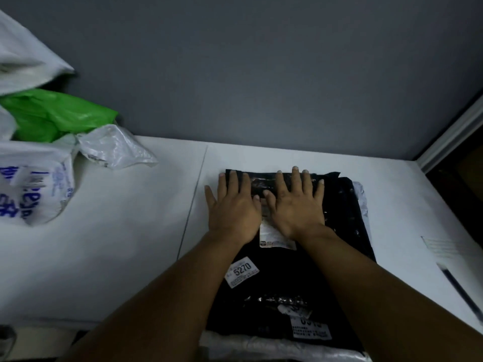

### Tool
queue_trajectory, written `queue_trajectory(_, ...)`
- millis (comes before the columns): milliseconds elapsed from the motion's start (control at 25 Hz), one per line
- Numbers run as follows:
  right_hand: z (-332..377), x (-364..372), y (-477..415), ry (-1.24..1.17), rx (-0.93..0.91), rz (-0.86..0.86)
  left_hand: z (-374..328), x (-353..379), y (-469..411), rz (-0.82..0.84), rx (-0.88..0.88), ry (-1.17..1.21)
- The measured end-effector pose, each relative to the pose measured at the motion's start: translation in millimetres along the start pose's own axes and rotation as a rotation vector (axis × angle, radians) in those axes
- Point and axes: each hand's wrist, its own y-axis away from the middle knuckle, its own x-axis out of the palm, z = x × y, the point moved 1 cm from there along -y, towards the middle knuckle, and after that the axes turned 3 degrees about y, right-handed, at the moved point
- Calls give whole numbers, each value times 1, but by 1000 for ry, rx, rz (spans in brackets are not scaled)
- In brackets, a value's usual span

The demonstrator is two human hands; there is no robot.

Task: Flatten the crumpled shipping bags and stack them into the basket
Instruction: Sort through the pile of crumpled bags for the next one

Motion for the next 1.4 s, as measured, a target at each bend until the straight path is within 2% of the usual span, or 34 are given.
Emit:
queue_trajectory(200, 63, -56, 21, -34, -90, -65, 40, -75, 32, -73, -67, -23)
queue_trajectory(440, 165, -97, 45, -100, -220, -102, 130, -146, 74, -287, -162, -26)
queue_trajectory(640, 236, -104, 52, -161, -293, -53, 201, -180, 96, -272, -371, 74)
queue_trajectory(920, 357, -88, 51, -370, -394, 82, 285, -197, 111, -305, -532, 293)
queue_trajectory(1040, 405, -81, 48, -636, -376, 181, 306, -201, 107, -384, -595, 467)
queue_trajectory(1160, 448, -71, 41, -987, -243, 308, 331, -197, 96, -467, -734, 722)
queue_trajectory(1280, 470, -66, 34, -1014, -185, 269, 338, -190, 91, -458, -730, 856)
queue_trajectory(1400, 481, -59, 29, -1095, -96, 337, 341, -193, 91, -489, -720, 945)
